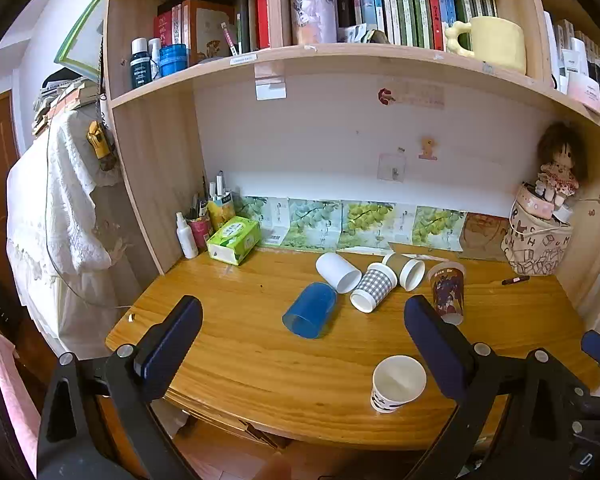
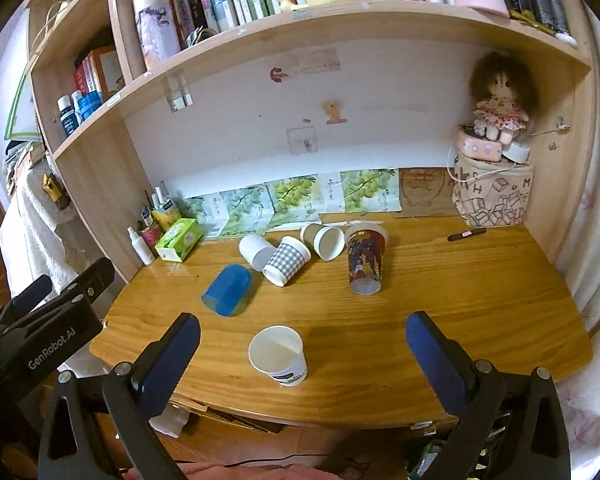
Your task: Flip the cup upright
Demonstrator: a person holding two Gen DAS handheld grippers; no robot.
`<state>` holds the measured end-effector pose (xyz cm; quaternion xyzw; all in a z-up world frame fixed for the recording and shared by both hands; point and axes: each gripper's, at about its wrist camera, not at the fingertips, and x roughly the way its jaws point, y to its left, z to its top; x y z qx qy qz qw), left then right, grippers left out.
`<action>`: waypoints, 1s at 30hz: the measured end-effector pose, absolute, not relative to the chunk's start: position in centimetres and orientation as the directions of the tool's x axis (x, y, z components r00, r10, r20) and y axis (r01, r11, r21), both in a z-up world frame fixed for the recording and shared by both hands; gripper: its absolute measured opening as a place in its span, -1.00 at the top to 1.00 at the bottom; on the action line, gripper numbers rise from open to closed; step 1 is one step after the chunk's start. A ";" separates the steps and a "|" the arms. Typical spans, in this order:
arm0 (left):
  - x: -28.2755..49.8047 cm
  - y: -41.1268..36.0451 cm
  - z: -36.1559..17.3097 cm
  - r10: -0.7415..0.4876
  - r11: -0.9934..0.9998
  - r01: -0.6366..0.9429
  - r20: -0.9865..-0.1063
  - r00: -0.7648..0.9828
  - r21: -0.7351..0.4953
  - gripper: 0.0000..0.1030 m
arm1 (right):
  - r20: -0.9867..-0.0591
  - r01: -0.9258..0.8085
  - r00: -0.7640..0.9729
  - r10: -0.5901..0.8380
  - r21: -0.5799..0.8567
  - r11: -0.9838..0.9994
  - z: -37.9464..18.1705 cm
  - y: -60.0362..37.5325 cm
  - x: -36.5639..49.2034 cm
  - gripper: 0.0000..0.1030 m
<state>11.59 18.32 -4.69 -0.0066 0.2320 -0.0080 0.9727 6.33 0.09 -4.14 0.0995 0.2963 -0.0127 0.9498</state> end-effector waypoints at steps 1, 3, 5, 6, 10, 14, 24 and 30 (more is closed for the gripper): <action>11.7 18.3 -4.7 -0.022 1.000 0.016 -0.454 0.891 -0.019 -0.97 | -0.563 0.080 0.826 0.035 0.180 0.980 -4.1 0.2 6.3 -1.00; 11.7 18.3 -4.8 -0.023 1.000 0.015 -0.457 0.889 -0.023 -0.97 | -0.562 0.079 0.826 0.034 0.176 0.981 -4.1 0.3 6.4 -1.00; 11.8 18.2 -4.8 -0.030 0.999 0.021 -0.458 0.889 -0.026 -0.97 | -0.569 0.082 0.822 0.032 0.174 0.981 -4.1 0.4 6.4 -1.00; 11.8 18.2 -4.8 -0.033 0.999 0.024 -0.459 0.888 -0.025 -0.97 | -0.573 0.085 0.819 0.029 0.171 0.982 -4.2 0.4 6.4 -1.00; 11.9 18.0 -4.8 -0.050 0.999 0.041 -0.462 0.885 -0.029 -0.97 | -0.578 0.090 0.816 0.020 0.162 0.983 -4.1 0.6 6.6 -1.00; 12.1 17.9 -4.8 -0.062 0.998 0.055 -0.464 0.884 -0.029 -0.97 | -0.582 0.096 0.813 0.018 0.164 0.982 -4.1 0.5 6.7 -1.00; 12.0 17.6 -4.8 -0.077 0.997 0.074 -0.469 0.880 -0.024 -0.97 | -0.588 0.096 0.808 0.017 0.161 0.982 -4.2 0.5 6.9 -1.00; 12.1 17.4 -4.9 -0.081 0.996 0.085 -0.474 0.877 -0.014 -0.97 | -0.591 0.081 0.806 0.025 0.154 0.985 -4.2 0.7 7.1 -1.00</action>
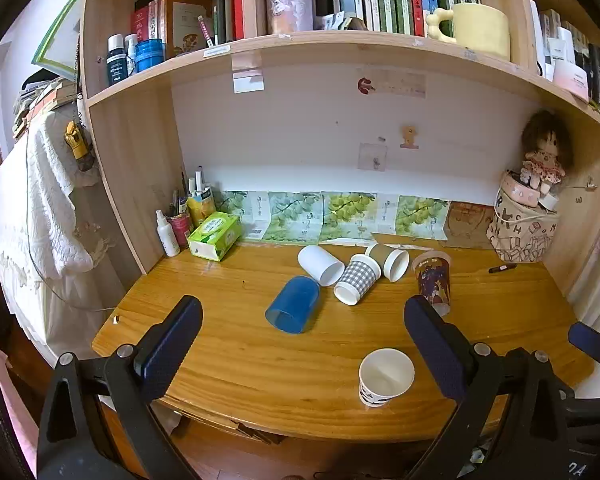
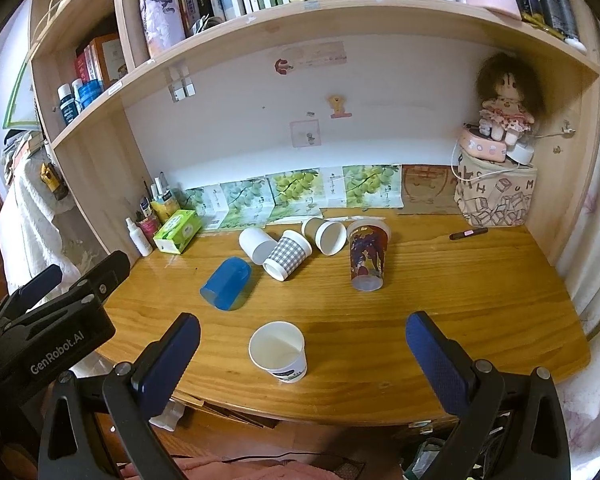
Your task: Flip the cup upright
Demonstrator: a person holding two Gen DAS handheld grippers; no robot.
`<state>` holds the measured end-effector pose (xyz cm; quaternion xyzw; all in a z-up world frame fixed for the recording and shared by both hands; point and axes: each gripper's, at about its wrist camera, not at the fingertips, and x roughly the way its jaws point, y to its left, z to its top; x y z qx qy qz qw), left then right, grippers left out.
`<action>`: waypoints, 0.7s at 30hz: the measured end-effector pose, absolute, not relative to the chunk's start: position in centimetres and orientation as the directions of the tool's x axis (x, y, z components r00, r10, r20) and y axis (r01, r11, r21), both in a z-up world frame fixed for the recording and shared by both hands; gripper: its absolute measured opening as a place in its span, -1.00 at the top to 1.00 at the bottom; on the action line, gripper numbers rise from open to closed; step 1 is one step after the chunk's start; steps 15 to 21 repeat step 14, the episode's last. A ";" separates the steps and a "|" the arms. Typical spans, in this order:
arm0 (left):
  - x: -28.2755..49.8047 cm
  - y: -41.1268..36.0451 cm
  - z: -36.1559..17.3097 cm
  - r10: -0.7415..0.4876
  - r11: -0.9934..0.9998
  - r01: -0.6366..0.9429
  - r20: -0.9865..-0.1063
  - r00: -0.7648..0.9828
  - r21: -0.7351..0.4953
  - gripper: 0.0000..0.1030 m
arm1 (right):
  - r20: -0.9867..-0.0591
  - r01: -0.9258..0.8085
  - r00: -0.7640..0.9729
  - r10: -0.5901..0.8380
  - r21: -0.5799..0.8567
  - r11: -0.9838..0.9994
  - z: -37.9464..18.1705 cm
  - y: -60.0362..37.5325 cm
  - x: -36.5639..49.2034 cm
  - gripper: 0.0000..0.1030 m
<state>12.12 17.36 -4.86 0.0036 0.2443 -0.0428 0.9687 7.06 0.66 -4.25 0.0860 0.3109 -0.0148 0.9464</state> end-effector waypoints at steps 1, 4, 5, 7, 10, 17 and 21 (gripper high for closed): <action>12.1 17.4 -4.9 -0.080 0.996 0.084 -0.473 0.878 -0.013 -0.97 | -0.591 0.079 0.806 0.027 0.153 0.985 -4.3 0.7 7.0 -1.00; 12.0 17.3 -4.9 -0.079 0.997 0.083 -0.473 0.877 -0.013 -0.97 | -0.592 0.074 0.806 0.031 0.152 0.986 -4.3 0.7 7.1 -1.00; 12.0 17.3 -4.9 -0.078 0.997 0.082 -0.474 0.877 -0.013 -0.97 | -0.593 0.074 0.805 0.032 0.154 0.985 -4.3 0.7 7.1 -1.00; 12.0 17.3 -4.9 -0.080 0.996 0.083 -0.475 0.876 -0.014 -0.97 | -0.594 0.072 0.804 0.034 0.155 0.985 -4.3 0.6 7.2 -1.00; 12.0 17.2 -4.8 -0.079 0.996 0.082 -0.476 0.876 -0.014 -0.97 | -0.595 0.070 0.803 0.036 0.154 0.986 -4.4 0.7 7.2 -1.00; 12.0 17.1 -4.9 -0.085 0.996 0.089 -0.479 0.874 -0.014 -0.97 | -0.595 0.070 0.803 0.037 0.156 0.985 -4.4 0.7 7.2 -1.00; 12.0 17.1 -4.9 -0.085 0.996 0.089 -0.479 0.874 -0.014 -0.97 | -0.595 0.070 0.803 0.037 0.156 0.985 -4.4 0.7 7.2 -1.00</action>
